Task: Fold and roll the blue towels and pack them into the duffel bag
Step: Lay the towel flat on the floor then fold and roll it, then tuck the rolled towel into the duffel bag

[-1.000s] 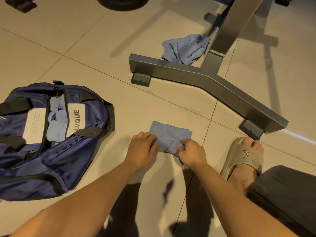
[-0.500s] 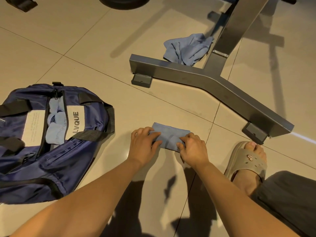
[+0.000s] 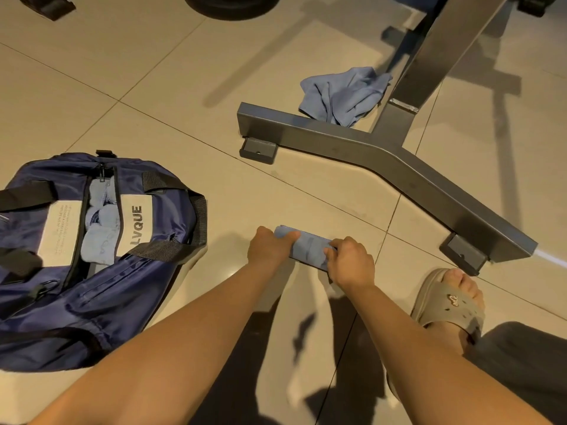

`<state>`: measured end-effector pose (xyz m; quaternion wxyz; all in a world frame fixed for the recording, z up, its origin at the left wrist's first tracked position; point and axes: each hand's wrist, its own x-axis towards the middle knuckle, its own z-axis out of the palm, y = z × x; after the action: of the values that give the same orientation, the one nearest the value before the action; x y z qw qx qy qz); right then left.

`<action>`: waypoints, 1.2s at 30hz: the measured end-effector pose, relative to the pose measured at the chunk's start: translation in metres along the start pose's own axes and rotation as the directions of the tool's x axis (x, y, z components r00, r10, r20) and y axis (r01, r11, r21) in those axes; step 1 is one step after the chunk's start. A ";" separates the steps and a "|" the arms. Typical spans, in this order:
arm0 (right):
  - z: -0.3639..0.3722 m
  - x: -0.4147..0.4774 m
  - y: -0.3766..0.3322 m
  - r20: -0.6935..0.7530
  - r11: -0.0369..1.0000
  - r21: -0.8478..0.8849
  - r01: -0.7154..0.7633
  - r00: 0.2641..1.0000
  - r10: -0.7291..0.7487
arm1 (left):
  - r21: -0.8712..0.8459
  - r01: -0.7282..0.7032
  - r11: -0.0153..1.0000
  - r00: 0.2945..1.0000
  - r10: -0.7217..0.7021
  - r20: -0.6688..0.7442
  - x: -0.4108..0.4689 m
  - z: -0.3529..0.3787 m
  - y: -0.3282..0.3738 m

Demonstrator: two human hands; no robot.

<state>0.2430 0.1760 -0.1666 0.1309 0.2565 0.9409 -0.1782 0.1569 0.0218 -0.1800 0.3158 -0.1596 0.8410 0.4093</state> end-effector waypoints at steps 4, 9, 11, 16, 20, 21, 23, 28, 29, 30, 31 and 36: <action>-0.006 0.015 -0.001 0.138 0.983 0.119 -0.142 0.983 0.125 | -0.324 0.155 0.933 0.987 -0.133 0.089 0.004 0.003 0.013; -0.017 0.026 0.005 0.193 0.936 0.261 -0.237 0.963 0.190 | -0.391 0.138 0.910 0.985 -0.085 0.150 0.001 0.005 0.029; -0.023 0.026 0.012 0.248 0.914 0.322 -0.245 0.954 0.169 | -0.407 0.079 0.910 0.988 -0.018 0.152 -0.001 0.002 0.027; -0.070 0.021 0.002 0.293 0.753 0.624 -0.207 0.956 0.020 | -0.360 -0.066 0.931 0.968 0.147 0.205 -0.020 -0.028 0.042; -0.116 0.018 -0.039 0.510 0.720 0.660 -0.216 0.832 -0.218 | -0.262 -0.245 0.934 0.880 0.327 0.345 -0.041 -0.073 0.075; -0.123 0.017 -0.047 0.537 0.724 0.661 -0.197 0.799 -0.273 | -0.258 -0.285 0.923 0.859 0.365 0.359 -0.047 -0.085 0.082; -0.137 0.012 -0.065 0.554 0.710 0.684 -0.168 0.754 -0.354 | -0.256 -0.340 0.905 0.825 0.418 0.381 -0.060 -0.110 0.094; -0.167 -0.009 -0.120 0.567 0.694 0.714 -0.091 0.657 -0.497 | -0.069 -0.504 0.861 0.821 0.502 0.271 -0.098 -0.176 0.117; -0.173 -0.016 -0.135 0.551 0.707 0.706 -0.030 0.650 -0.523 | -0.005 -0.534 0.845 0.821 0.520 0.236 -0.106 -0.189 0.120; -0.178 -0.024 -0.149 0.532 0.715 0.698 0.030 0.647 -0.546 | 0.047 -0.556 0.830 0.819 0.537 0.202 -0.113 -0.201 0.123; -0.183 -0.032 -0.164 0.511 0.720 0.689 0.082 0.649 -0.563 | 0.087 -0.568 0.818 0.818 0.550 0.170 -0.120 -0.213 0.124; -0.209 -0.061 -0.211 0.371 0.718 0.652 0.244 0.722 -0.583 | -0.079 -0.493 0.866 0.865 0.498 0.061 -0.156 -0.269 0.113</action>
<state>0.1499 0.0638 0.0990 0.2701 -0.0084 0.7987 -0.5376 0.1069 -0.1199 0.1152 0.2281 0.0684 0.8278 0.5079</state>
